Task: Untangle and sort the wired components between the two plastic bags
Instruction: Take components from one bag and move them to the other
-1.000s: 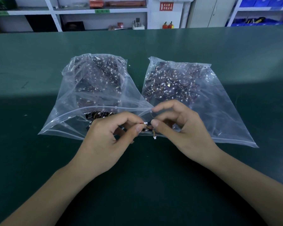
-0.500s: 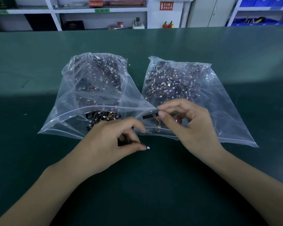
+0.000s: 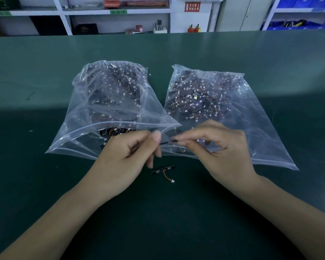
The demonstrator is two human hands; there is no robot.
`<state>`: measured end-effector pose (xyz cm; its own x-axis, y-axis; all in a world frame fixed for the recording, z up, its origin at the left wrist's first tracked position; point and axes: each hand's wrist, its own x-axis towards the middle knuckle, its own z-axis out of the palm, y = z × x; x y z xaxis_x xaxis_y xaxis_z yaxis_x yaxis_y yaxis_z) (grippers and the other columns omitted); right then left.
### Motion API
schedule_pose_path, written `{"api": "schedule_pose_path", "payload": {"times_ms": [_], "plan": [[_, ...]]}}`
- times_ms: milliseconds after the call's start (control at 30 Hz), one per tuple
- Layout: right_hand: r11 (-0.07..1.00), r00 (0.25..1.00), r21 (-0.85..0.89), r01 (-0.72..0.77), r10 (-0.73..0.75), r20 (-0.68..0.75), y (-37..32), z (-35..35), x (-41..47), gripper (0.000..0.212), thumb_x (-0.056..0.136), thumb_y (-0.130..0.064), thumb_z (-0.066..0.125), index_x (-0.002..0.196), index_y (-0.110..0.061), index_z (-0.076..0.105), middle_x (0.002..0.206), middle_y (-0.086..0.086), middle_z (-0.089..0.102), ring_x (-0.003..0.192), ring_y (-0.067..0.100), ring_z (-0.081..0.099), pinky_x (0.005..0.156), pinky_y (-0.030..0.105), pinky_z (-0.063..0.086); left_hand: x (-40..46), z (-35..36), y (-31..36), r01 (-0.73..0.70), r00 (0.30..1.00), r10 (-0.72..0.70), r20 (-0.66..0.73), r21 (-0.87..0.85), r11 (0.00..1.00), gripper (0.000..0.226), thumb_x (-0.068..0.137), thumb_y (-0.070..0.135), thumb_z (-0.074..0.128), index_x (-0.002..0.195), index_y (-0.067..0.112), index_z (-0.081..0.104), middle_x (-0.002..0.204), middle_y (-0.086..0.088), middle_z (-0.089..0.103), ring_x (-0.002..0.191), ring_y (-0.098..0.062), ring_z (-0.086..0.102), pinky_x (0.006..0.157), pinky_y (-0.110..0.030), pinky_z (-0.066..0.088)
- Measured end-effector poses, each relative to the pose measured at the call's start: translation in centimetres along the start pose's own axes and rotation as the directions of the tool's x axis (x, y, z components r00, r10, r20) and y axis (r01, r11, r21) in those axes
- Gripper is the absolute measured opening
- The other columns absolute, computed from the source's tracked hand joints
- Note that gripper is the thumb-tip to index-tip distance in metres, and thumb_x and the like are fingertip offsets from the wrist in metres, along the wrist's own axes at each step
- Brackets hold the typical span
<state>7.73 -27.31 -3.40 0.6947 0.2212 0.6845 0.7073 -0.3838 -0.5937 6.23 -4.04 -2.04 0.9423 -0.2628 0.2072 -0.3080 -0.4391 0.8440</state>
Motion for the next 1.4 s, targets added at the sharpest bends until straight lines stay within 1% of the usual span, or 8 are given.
{"api": "schedule_pose_path", "payload": {"times_ms": [167, 267, 367, 600, 900, 1067, 1267, 1400], "plan": [[1.0, 0.999, 0.021, -0.01, 0.009, 0.033, 0.1, 0.0, 0.0, 0.009, 0.089, -0.007, 0.084, 0.098, -0.01, 0.082, 0.097, -0.005, 0.081, 0.09, 0.011, 0.074, 0.079, 0.014, 0.049, 0.1, 0.8, 0.4, 0.065, 0.998, -0.063, 0.024, -0.123, 0.99, 0.035, 0.101, 0.051, 0.053, 0.081, 0.028, 0.071, 0.069, 0.0, 0.069, 0.053, -0.005, 0.045, 0.053, -0.015, 0.037], [0.97, 0.983, 0.165, -0.18, 0.17, 0.069, 0.2, 0.3, -0.2, 0.01, 0.09, -0.012, 0.084, 0.1, -0.013, 0.081, 0.095, -0.005, 0.08, 0.087, 0.018, 0.075, 0.071, 0.033, 0.056, 0.1, 0.9, 0.2, 0.041, 0.999, -0.043, -0.018, -0.12, 0.992, 0.031, 0.101, 0.048, 0.056, 0.084, 0.028, 0.073, 0.073, 0.002, 0.072, 0.057, -0.006, 0.049, 0.057, -0.016, 0.04], [0.912, 0.95, 0.271, -0.309, 0.285, 0.126, 0.1, 0.7, -0.4, 0.016, 0.091, -0.012, 0.082, 0.105, -0.015, 0.076, 0.098, -0.003, 0.08, 0.09, 0.023, 0.075, 0.078, 0.046, 0.059, 0.0, 1.1, 0.0, -0.009, 0.999, 0.004, -0.053, -0.087, 0.996, 0.028, 0.104, 0.042, 0.06, 0.086, 0.025, 0.073, 0.075, 0.002, 0.072, 0.06, -0.006, 0.054, 0.061, -0.018, 0.044], [0.817, 0.893, 0.363, -0.449, 0.394, 0.217, -0.3, 0.8, -0.1, 0.019, 0.091, -0.031, 0.076, 0.102, -0.016, 0.075, 0.086, 0.006, 0.076, 0.073, 0.02, 0.073, 0.061, 0.018, 0.049, -0.1, 0.9, -0.1, -0.181, 0.975, 0.185, -0.124, 0.039, 0.983, 0.019, 0.103, 0.037, 0.064, 0.087, 0.029, 0.07, 0.076, 0.004, 0.069, 0.063, -0.012, 0.058, 0.063, -0.015, 0.042], [0.834, 0.897, 0.336, -0.437, 0.379, 0.226, -0.3, 0.7, -0.2, 0.019, 0.096, -0.031, 0.07, 0.096, -0.014, 0.08, 0.085, 0.009, 0.078, 0.073, 0.025, 0.072, 0.061, 0.02, 0.049, 0.2, 0.8, -0.4, -0.278, 0.937, 0.309, -0.164, 0.189, 0.942, 0.011, 0.102, 0.022, 0.07, 0.092, 0.021, 0.074, 0.083, 0.012, 0.066, 0.074, -0.02, 0.063, 0.064, -0.022, 0.046], [0.834, 0.901, 0.353, -0.424, 0.348, 0.26, -0.8, 0.6, -0.3, 0.019, 0.098, -0.023, 0.067, 0.097, -0.009, 0.079, 0.082, -0.007, 0.077, 0.063, 0.003, 0.066, 0.062, 0.011, 0.046, 0.0, 0.7, -0.4, -0.263, 0.937, 0.287, -0.201, 0.139, 0.955, 0.011, 0.098, 0.019, 0.07, 0.088, 0.021, 0.073, 0.079, 0.011, 0.066, 0.071, -0.02, 0.061, 0.061, -0.023, 0.045], [0.837, 0.897, 0.334, -0.434, 0.368, 0.244, -0.9, 0.5, -0.2, 0.014, 0.098, -0.016, 0.069, 0.091, -0.008, 0.078, 0.073, -0.008, 0.073, 0.058, 0.002, 0.063, 0.059, 0.012, 0.044, 0.0, 1.2, -0.1, -0.266, 0.944, 0.281, -0.174, 0.104, 0.958, 0.013, 0.098, 0.018, 0.071, 0.086, 0.021, 0.073, 0.077, 0.011, 0.065, 0.068, -0.018, 0.06, 0.06, -0.022, 0.044], [0.839, 0.897, 0.326, -0.435, 0.373, 0.236, -1.0, 0.6, -0.3, 0.022, 0.093, -0.028, 0.069, 0.091, -0.008, 0.079, 0.073, -0.006, 0.073, 0.057, 0.003, 0.063, 0.057, 0.012, 0.043, -0.1, 1.1, -0.2, -0.257, 0.948, 0.27, -0.17, 0.098, 0.962, 0.013, 0.096, 0.015, 0.071, 0.084, 0.019, 0.072, 0.076, 0.01, 0.065, 0.068, -0.018, 0.06, 0.06, -0.023, 0.045]]}}
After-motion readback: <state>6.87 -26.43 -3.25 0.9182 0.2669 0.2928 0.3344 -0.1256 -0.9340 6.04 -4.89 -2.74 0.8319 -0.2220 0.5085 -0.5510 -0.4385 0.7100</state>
